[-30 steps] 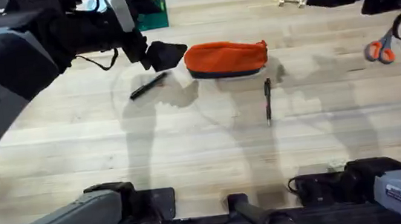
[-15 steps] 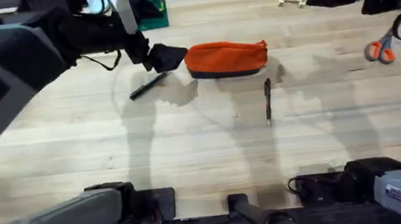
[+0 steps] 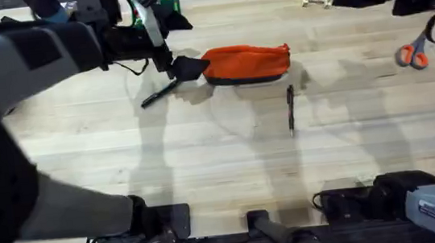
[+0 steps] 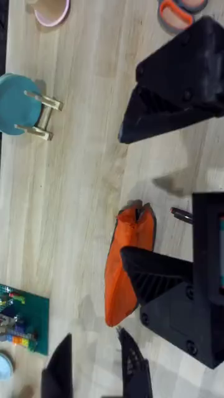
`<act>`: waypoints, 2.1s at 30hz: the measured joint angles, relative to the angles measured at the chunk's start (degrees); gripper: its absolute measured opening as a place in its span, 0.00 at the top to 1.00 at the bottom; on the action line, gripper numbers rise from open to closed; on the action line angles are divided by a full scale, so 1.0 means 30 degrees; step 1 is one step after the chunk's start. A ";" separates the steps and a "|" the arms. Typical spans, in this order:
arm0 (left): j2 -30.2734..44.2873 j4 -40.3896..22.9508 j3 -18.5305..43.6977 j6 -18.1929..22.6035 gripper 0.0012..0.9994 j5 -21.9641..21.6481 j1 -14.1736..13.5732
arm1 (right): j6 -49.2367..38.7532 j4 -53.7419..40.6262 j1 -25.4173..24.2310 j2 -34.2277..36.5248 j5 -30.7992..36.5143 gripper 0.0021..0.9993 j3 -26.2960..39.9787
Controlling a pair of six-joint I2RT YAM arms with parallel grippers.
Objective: Unzip the bag, pick up the pens from the table one at a time and place them inside, then zip the bag closed.
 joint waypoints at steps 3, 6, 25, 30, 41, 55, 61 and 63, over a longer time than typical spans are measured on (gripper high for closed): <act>0.1170 0.0952 0.0000 0.0015 0.01 0.0640 0.0000 | 0.0000 0.0000 0.0000 0.0000 0.0000 0.00 0.0000; 0.2125 0.1474 0.0000 0.0022 0.01 0.1031 0.0000 | 0.0000 0.0000 0.0000 0.0000 0.0000 0.00 0.0000; 0.3926 0.2462 0.0000 0.0022 0.01 0.1909 -0.0553 | 0.0000 0.0000 0.0000 0.0000 0.0000 0.00 0.0000; 0.3922 0.2462 0.0000 0.0015 0.01 0.1909 -0.0554 | 0.0000 0.0000 0.0000 0.0000 0.0000 0.00 0.0000; 0.3926 0.2455 0.0000 0.0037 0.21 0.1987 -0.0554 | 0.0000 0.0000 0.0000 0.0000 0.0000 0.00 0.0000; 0.3926 0.2447 0.0000 0.0066 0.95 0.2586 -0.0554 | 0.0000 -0.0372 0.0000 0.0000 0.0000 0.00 0.0000; 0.3926 0.2440 0.0000 0.0066 0.96 0.2615 -0.0554 | 0.0000 -0.0642 0.0000 0.0000 0.0000 0.00 0.0000; 0.3921 0.2446 0.0000 0.0066 0.96 0.2615 -0.0554 | 0.0000 -0.0698 0.0000 0.0000 0.0000 0.00 0.0000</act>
